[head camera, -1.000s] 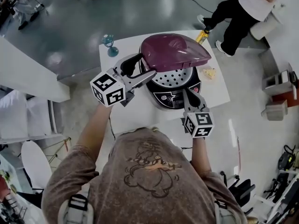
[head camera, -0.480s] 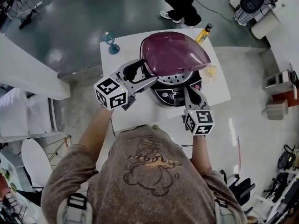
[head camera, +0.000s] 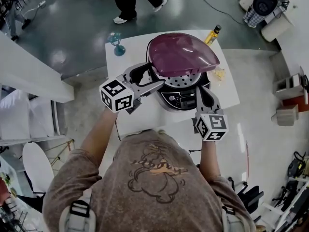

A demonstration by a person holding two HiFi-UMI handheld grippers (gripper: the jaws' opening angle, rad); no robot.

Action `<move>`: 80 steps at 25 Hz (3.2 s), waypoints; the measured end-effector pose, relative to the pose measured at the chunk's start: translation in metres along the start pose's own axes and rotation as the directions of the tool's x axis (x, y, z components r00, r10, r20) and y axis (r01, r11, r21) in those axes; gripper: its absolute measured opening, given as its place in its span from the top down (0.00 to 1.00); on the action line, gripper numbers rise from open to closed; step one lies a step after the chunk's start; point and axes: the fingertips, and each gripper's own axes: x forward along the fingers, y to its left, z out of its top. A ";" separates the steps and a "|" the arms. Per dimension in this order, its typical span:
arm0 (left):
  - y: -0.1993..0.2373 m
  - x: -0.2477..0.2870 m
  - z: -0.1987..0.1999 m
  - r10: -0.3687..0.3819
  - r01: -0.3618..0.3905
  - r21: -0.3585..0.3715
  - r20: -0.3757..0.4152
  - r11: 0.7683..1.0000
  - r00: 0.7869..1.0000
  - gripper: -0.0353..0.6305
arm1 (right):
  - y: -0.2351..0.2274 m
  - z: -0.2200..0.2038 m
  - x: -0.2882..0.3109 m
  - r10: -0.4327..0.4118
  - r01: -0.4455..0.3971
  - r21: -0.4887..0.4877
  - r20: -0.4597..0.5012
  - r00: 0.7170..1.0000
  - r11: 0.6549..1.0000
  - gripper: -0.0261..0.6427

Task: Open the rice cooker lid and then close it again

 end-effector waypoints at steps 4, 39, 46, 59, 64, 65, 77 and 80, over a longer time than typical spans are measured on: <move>0.001 0.001 -0.001 -0.005 0.005 -0.012 -0.004 1.000 1.000 0.42 | 0.002 0.029 0.004 0.032 -0.031 -0.009 0.049 0.998 0.999 0.95; -0.003 -0.005 -0.002 -0.019 0.018 -0.025 -0.010 1.000 1.000 0.42 | 0.006 0.080 0.035 0.125 -0.123 -0.045 0.063 0.990 0.991 0.95; -0.004 -0.007 -0.005 -0.020 0.020 -0.038 -0.010 0.999 1.000 0.42 | 0.009 0.060 0.035 0.114 -0.113 -0.044 0.027 0.993 0.993 0.95; -0.008 -0.003 -0.021 -0.033 0.031 -0.057 -0.039 0.998 0.999 0.42 | 0.010 0.024 0.031 0.095 -0.096 -0.030 -0.015 0.995 0.995 0.95; -0.007 -0.002 -0.026 -0.033 0.030 -0.063 -0.049 0.998 0.998 0.42 | 0.012 0.010 0.031 0.099 -0.100 -0.031 -0.041 0.994 0.994 0.95; -0.008 -0.001 -0.027 -0.033 0.030 -0.063 -0.051 0.998 0.998 0.42 | 0.011 0.008 0.031 0.101 -0.102 -0.029 -0.044 0.994 0.994 0.95; -0.012 0.004 -0.031 -0.039 0.035 -0.064 -0.062 0.997 0.997 0.42 | 0.012 -0.008 0.032 0.102 -0.104 -0.028 -0.074 0.992 0.994 0.95; -0.013 0.008 -0.032 -0.038 0.034 -0.066 -0.062 0.997 0.997 0.42 | 0.009 -0.009 0.032 0.103 -0.106 -0.030 -0.075 0.992 0.994 0.95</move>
